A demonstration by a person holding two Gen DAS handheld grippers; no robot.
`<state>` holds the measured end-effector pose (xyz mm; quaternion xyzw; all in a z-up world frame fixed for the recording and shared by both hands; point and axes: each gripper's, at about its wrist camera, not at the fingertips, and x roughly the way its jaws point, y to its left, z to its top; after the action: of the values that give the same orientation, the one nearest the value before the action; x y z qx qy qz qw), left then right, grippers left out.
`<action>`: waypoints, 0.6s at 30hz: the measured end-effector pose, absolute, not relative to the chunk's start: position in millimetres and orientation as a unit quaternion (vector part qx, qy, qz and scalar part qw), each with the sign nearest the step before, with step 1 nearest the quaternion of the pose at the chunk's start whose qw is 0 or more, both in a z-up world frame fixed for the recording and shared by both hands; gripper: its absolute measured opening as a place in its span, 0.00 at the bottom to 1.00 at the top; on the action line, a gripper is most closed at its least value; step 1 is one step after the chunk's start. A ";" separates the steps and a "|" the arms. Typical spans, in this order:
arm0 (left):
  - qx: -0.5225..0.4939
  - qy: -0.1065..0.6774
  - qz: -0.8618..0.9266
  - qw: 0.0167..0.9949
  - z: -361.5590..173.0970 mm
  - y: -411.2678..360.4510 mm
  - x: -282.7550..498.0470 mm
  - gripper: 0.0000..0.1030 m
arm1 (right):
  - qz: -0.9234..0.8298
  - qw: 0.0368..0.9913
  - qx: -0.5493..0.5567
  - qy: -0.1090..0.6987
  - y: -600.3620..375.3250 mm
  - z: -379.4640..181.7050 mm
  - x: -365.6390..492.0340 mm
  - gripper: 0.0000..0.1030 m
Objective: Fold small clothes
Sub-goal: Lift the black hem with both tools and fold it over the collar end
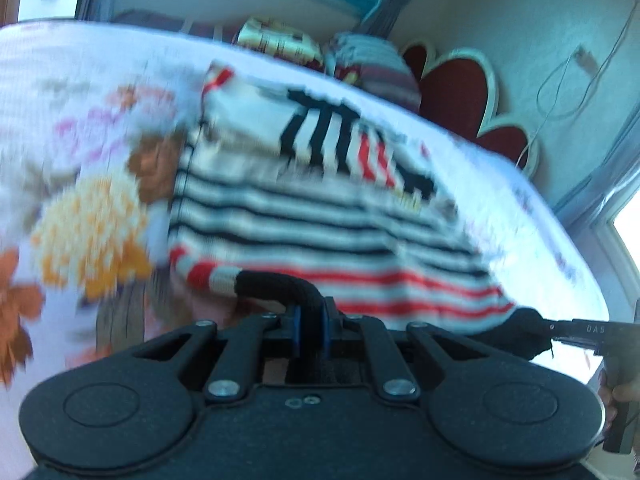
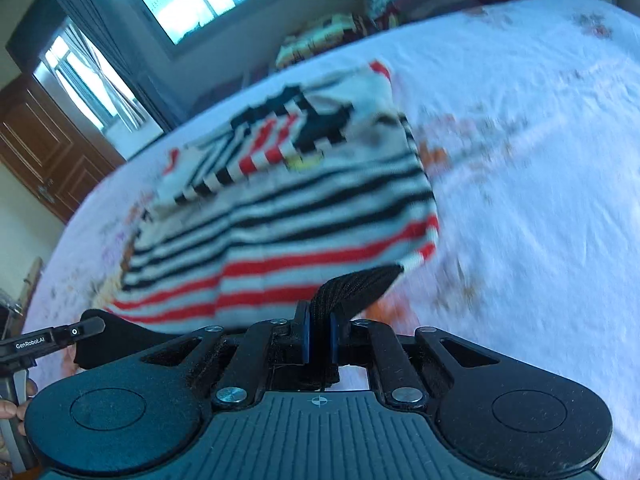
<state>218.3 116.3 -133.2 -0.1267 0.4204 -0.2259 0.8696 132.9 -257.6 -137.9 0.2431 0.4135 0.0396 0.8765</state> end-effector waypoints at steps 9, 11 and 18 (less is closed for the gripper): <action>-0.143 0.355 -0.226 0.896 -102.6 96.7 280.2 0.09 | 0.048 0.906 0.252 0.338 -274.3 -101.7 203.7 0.08; -0.142 0.343 -0.223 0.901 -100.6 91.1 297.3 0.09 | 0.047 0.908 0.256 0.327 -278.1 -101.7 224.0 0.08; -0.151 0.323 -0.204 0.912 -104.1 68.8 365.9 0.09 | 0.033 0.908 0.283 0.308 -297.6 -116.6 304.5 0.08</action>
<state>365.9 68.8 -104.1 -0.1505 0.3231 -0.2042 0.9117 304.5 -297.6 -116.6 0.2830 0.3085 0.0332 0.9076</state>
